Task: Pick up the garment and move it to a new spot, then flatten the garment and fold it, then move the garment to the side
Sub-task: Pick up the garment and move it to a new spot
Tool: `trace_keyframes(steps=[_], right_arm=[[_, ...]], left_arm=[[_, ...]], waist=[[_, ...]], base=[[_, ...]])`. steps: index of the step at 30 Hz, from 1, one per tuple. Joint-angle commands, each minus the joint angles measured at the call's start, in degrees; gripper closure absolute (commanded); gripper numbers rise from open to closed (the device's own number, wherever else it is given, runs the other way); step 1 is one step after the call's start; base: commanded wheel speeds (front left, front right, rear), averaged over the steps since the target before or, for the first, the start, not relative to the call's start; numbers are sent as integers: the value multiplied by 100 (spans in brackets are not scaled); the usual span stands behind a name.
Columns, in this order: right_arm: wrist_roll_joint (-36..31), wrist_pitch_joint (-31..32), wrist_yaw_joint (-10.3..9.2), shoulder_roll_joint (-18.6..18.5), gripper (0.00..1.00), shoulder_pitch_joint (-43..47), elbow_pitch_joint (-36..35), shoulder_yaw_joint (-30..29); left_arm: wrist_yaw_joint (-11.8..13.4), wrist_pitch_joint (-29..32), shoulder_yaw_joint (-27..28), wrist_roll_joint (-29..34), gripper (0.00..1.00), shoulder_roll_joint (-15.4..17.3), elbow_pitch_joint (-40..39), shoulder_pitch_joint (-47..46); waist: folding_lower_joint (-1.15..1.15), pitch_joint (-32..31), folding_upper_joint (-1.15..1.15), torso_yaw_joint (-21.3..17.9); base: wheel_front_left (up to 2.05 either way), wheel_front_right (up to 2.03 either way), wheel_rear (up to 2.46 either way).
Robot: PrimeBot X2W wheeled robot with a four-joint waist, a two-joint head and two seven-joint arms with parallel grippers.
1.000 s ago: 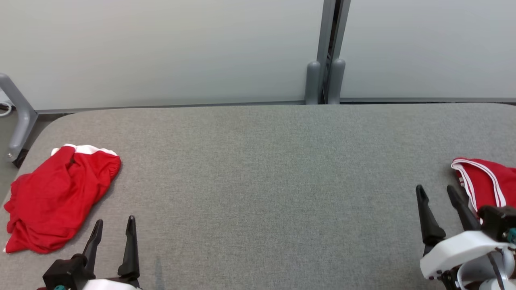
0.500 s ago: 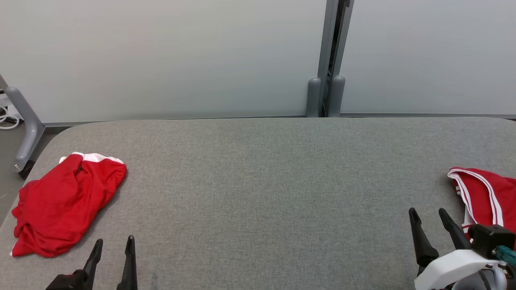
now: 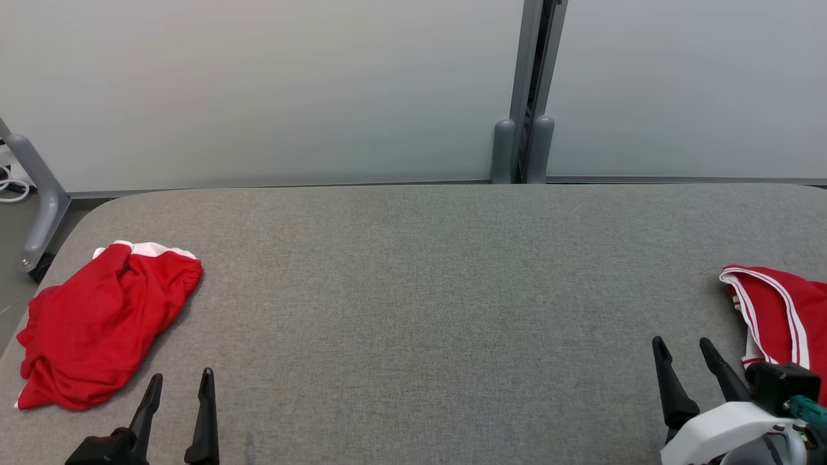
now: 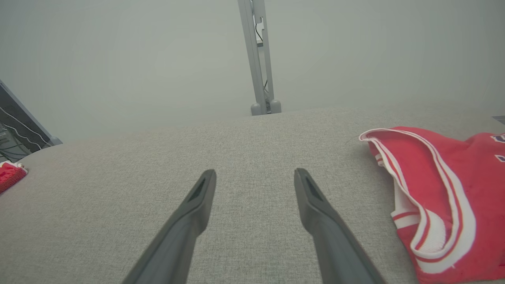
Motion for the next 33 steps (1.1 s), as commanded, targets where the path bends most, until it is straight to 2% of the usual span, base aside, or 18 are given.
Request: trace_keyframes(steps=[1, 5, 10, 28, 33], right_arm=[[-23, -56, 4, -26, 0, -64, 34, -8], [0, -105, 4, -26, 0, -107, 124, 50], [-25, -177, 4, -26, 0, -93, 193, 61], [258, -506, 4, -29, 0, -235, 612, 562], [274, -403, 4, -36, 0, -435, 644, 827]], left_arm=[[-38, -26, 47, 55, 0, -4, -49, -1], [-74, -27, 70, 101, 0, -13, -70, 15], [-109, -26, 114, 139, 0, -15, -66, -1], [-67, 80, 135, 168, 0, 179, -162, 242], [69, 55, 288, 62, 0, 138, -348, 427]], waist=[[0, 3, 0, 8], [0, 12, 0, 66], [0, 12, 0, 327], [0, -178, 0, 2227], [0, -85, 0, 2416]], base=[[0, 0, 0], [0, 0, 0], [0, 0, 0], [0, 0, 0], [0, 0, 0]])
